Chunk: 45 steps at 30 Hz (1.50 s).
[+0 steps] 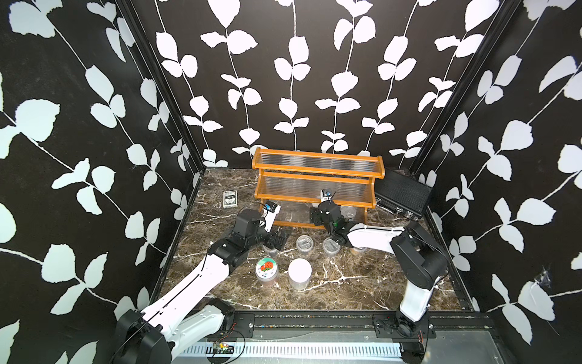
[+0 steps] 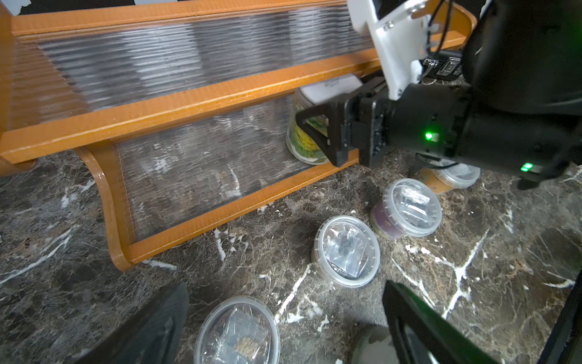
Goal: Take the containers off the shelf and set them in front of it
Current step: 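Pick up a container from the shelf, then place the container at the center of the board.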
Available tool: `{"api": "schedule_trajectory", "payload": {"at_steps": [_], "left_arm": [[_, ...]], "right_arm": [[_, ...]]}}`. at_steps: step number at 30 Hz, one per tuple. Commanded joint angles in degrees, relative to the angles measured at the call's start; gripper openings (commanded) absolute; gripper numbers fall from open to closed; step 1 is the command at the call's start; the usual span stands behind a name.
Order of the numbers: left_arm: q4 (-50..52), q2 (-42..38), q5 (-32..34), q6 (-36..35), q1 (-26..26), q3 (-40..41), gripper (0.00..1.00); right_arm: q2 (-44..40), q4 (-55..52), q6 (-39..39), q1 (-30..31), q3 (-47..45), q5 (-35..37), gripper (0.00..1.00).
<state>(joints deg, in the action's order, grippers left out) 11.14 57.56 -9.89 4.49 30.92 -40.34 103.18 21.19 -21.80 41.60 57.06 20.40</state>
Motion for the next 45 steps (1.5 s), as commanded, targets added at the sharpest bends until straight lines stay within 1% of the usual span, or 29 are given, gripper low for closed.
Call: {"api": "schedule_trajectory", "payload": {"at_steps": [1, 10, 12, 18, 23, 28, 32, 35, 37, 40, 45], "left_arm": [[-1.34, 0.59, -0.46, -0.64, -0.31, 0.0, 0.99], [-1.18, 2.43, -0.79, -1.83, -0.46, -1.29, 0.99], [-0.9, 2.55, -0.68, -2.17, -0.38, -1.66, 0.99], [0.69, 2.53, -0.29, -3.16, -0.51, -2.63, 0.99], [1.51, 2.46, -0.01, -3.61, -0.63, -2.96, 0.99], [1.87, 2.44, -0.04, -3.66, -0.78, -3.43, 0.99], [1.53, 2.73, -0.72, -3.43, -0.91, -3.76, 0.99], [1.17, 3.12, -1.31, -3.31, -0.87, -4.01, 0.99], [0.99, 3.51, -1.91, -3.37, -0.84, -4.31, 0.99], [0.34, 4.23, -3.24, -3.2, -0.86, -4.55, 0.99], [0.53, 5.38, -5.04, -3.38, -0.86, -5.71, 0.99]], "right_arm": [[-4.28, 2.86, 2.3, 1.09, -2.56, -3.72, 0.73], [-11.06, 0.27, 5.01, 2.42, -8.12, -10.81, 0.73], [-13.92, 0.08, 5.54, 2.59, -9.74, -12.3, 0.73], [-20.97, -4.13, 10.78, 2.87, -12.48, -16.55, 0.73], [-28.71, -11.52, 14.43, 2.87, -13.49, -19.67, 0.73], [-39.18, -21.96, 19.2, 3.21, -16.4, -28.2, 0.72], [-48.72, -30.11, 19.18, 3.44, -20.69, -32.04, 0.71], [-54.53, -35.88, 19.69, 5.05, -22.89, -32.47, 0.69], [-57.56, -37.8, 19.6, 6.21, -24.29, -32.16, 0.69], [-59.01, -37.44, 20.21, 7.25, -27.11, -32.02, 0.69], [-54.91, -30.48, 20.95, 8.49, -30.43, -33.24, 0.69]]}}
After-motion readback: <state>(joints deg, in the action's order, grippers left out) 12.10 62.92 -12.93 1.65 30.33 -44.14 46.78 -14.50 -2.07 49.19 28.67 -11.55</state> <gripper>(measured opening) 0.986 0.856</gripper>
